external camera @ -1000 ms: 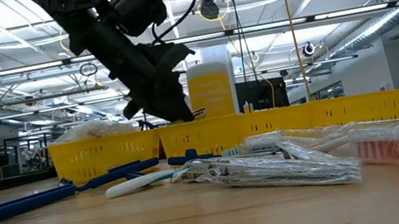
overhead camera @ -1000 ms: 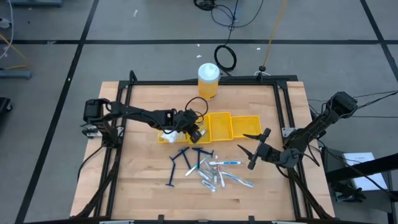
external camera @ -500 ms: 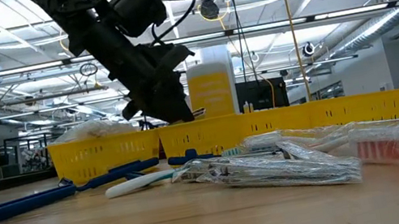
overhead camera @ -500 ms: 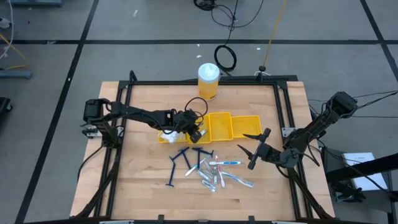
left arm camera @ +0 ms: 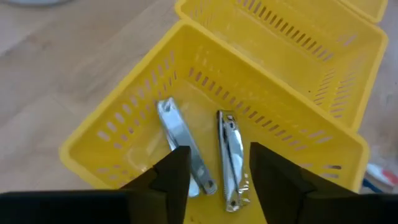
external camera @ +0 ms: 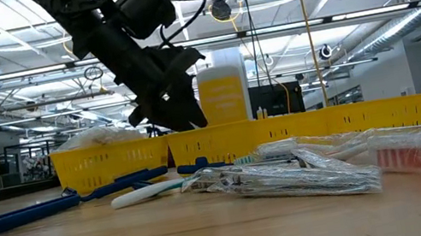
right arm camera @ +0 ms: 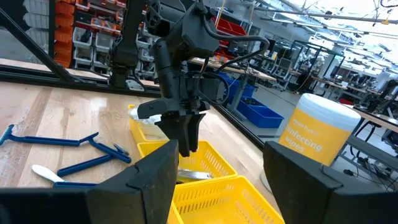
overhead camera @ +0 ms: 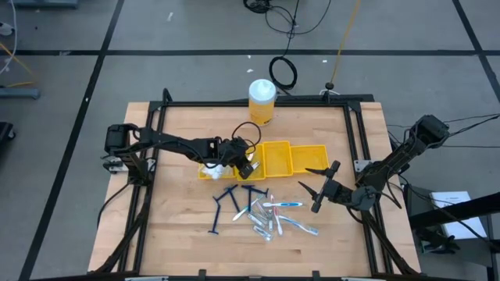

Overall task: Pick & Place Travel size toiletries
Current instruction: Put the silver nail cutter into the middle left yellow bin

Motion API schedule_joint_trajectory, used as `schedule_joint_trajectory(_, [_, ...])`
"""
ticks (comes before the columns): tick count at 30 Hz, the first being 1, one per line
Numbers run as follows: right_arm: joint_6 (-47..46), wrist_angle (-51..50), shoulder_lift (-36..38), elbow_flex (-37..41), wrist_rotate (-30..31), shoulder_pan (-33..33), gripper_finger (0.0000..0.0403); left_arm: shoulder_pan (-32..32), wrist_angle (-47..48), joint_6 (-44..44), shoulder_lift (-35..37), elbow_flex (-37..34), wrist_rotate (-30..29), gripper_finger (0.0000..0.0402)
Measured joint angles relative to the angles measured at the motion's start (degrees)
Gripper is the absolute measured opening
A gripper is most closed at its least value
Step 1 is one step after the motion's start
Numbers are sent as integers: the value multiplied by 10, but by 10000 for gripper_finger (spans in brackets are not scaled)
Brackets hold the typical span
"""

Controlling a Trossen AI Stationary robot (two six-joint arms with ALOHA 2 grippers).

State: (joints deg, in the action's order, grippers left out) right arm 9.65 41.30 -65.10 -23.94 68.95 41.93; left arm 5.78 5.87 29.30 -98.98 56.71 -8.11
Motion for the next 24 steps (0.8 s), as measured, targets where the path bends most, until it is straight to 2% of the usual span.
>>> schedule_joint_trajectory(5, [0, 0, 0, 0, 0, 0, 221, 0, 0, -38, 6, 1, 6, 187])
schedule_joint_trajectory(12, [0, -5, 0, 0, 0, 0, 221, -13, -1, -62, 60, 7, 83, 187])
schedule_joint_trajectory(16, [0, -9, 0, 0, 1, 0, 221, -51, -17, -109, 92, 7, 81, 187])
schedule_joint_trajectory(24, [0, -10, 0, 0, 2, -4, 221, -147, -97, -183, 101, 7, 81, 187])
